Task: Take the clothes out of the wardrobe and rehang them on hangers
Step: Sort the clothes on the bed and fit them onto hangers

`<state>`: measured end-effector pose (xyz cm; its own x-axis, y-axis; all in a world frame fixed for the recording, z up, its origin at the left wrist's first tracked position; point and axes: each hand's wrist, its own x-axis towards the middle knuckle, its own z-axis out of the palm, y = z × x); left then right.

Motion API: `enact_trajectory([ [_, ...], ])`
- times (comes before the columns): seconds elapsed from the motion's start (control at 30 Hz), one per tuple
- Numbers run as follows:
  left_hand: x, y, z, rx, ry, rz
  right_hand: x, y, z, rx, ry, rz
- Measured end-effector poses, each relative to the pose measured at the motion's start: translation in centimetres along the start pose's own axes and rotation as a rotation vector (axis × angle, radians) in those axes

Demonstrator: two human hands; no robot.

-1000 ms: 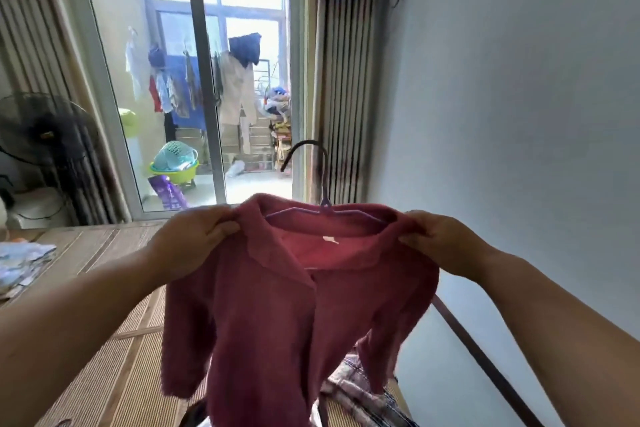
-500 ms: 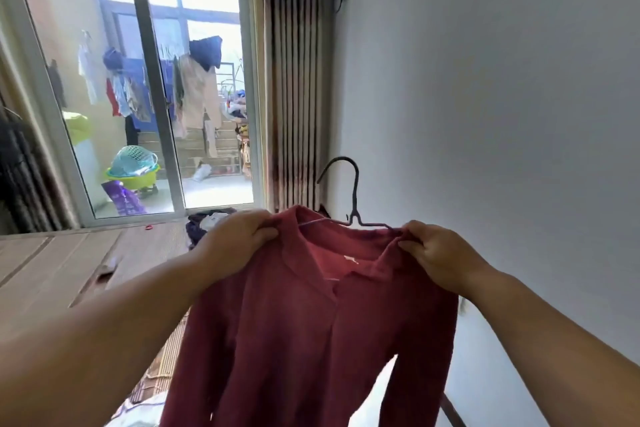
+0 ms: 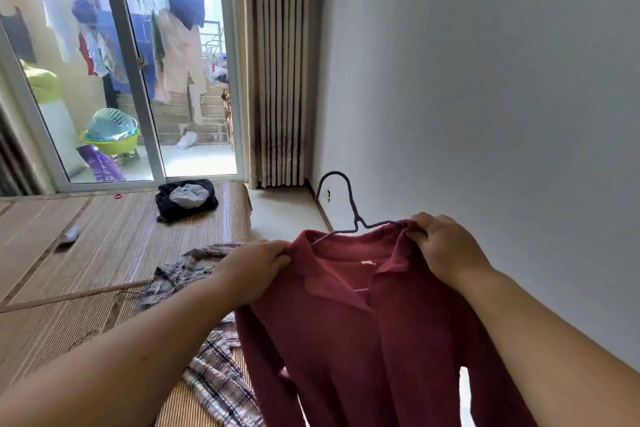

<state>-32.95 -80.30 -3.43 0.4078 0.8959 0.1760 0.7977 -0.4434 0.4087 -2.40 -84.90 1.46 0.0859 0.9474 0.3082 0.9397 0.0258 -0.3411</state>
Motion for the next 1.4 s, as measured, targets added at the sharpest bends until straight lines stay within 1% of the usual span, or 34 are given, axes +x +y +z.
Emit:
enact_trajectory([
  [0.1,2.2,-1.2,2.7,0.064,-0.024,-0.078,3.6,1.0,2.4,0.015,-0.036,-0.01],
  [0.23,5.2,-4.8,6.2,0.033,-0.024,-0.213,9.8,1.3,7.1,0.018,-0.127,-0.081],
  [0.37,7.6,-9.1,7.8,-0.015,-0.017,-0.361,16.1,-0.2,12.4,0.019,-0.232,-0.181],
  [0.6,8.5,-16.6,7.4,-0.105,0.043,-0.624,24.8,-6.5,19.9,0.079,-0.367,-0.353],
  [0.87,10.2,-24.7,5.1,-0.104,0.234,-0.863,36.7,-18.4,28.3,0.123,-0.386,-0.662],
  [0.97,12.0,-28.7,5.6,-0.077,0.267,-0.987,41.3,-22.6,33.8,0.142,-0.464,-0.772],
  [1.03,13.0,-31.4,6.6,-0.086,0.247,-1.091,43.7,-24.4,38.1,0.129,-0.549,-0.803],
  [1.13,15.1,-36.4,8.7,-0.139,0.226,-1.262,47.3,-27.4,45.9,0.1,-0.685,-0.905],
  [1.23,16.7,-40.8,10.1,-0.131,0.217,-1.398,49.9,-30.0,52.8,0.039,-0.798,-1.0],
  [1.33,17.9,-45.6,11.9,-0.16,0.272,-1.522,51.9,-33.1,59.4,0.098,-0.8,-0.998],
  [1.4,18.0,-48.7,13.2,-0.19,0.303,-1.605,52.1,-34.6,63.6,0.073,-0.775,-1.036],
])
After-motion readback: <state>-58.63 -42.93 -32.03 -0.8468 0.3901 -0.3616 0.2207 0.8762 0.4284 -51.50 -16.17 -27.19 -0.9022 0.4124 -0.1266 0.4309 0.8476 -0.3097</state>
